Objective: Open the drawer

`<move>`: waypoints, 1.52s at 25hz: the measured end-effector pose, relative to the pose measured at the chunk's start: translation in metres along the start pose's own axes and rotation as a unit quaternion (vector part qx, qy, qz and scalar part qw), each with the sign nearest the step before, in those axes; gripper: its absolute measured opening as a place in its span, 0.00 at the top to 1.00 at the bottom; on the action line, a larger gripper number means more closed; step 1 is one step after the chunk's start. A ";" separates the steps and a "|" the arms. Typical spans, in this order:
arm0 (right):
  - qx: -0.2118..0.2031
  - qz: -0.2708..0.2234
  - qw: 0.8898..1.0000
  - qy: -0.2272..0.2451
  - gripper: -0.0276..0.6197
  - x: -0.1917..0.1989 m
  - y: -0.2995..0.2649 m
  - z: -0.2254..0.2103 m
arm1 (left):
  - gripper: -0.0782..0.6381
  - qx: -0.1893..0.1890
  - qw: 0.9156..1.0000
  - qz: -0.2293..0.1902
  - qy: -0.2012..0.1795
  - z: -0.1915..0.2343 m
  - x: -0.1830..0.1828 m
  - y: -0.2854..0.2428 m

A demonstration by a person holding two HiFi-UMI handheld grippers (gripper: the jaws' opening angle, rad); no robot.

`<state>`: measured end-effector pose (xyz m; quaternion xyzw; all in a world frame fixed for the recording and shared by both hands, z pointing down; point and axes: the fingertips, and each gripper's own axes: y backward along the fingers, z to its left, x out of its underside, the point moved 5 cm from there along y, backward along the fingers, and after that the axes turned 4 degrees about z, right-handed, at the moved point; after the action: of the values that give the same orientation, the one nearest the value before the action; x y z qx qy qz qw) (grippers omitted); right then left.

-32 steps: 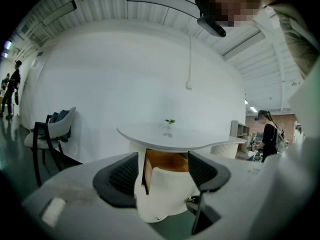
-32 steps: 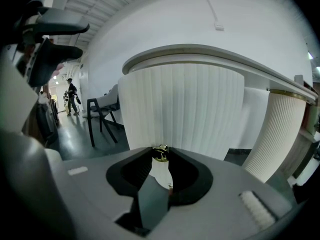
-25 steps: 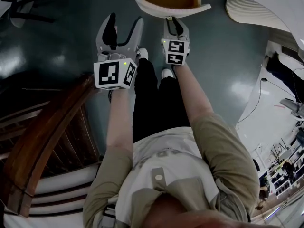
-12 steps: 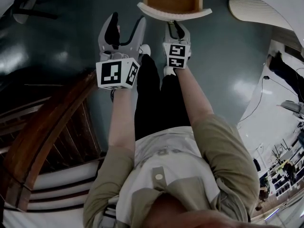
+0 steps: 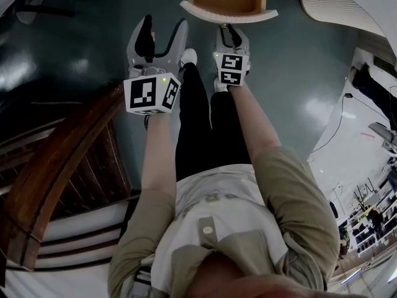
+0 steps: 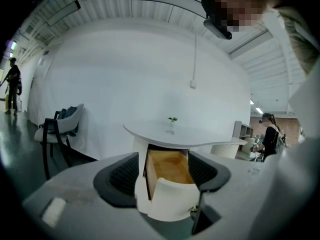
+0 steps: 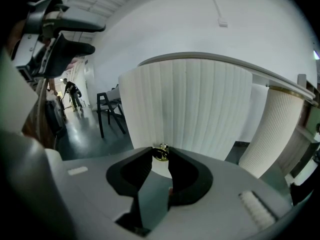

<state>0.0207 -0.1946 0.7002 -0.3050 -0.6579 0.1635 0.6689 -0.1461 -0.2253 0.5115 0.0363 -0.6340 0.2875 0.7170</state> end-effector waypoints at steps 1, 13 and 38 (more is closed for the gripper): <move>-0.001 0.000 1.000 0.000 0.79 0.001 0.001 0.000 | 0.45 0.000 1.000 0.000 -0.001 0.000 0.000 0.001; -0.015 0.016 1.000 0.012 0.79 0.011 0.013 0.006 | 0.45 -0.010 1.000 0.000 0.002 -0.003 0.001 0.010; -0.024 0.023 0.999 0.022 0.80 0.025 0.026 0.010 | 0.45 -0.019 1.000 -0.009 0.003 -0.010 0.010 0.029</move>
<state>0.0173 -0.1577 0.7034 -0.3394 -0.6398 0.1563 0.6716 -0.1506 -0.1935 0.5098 0.0276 -0.6367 0.2690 0.7222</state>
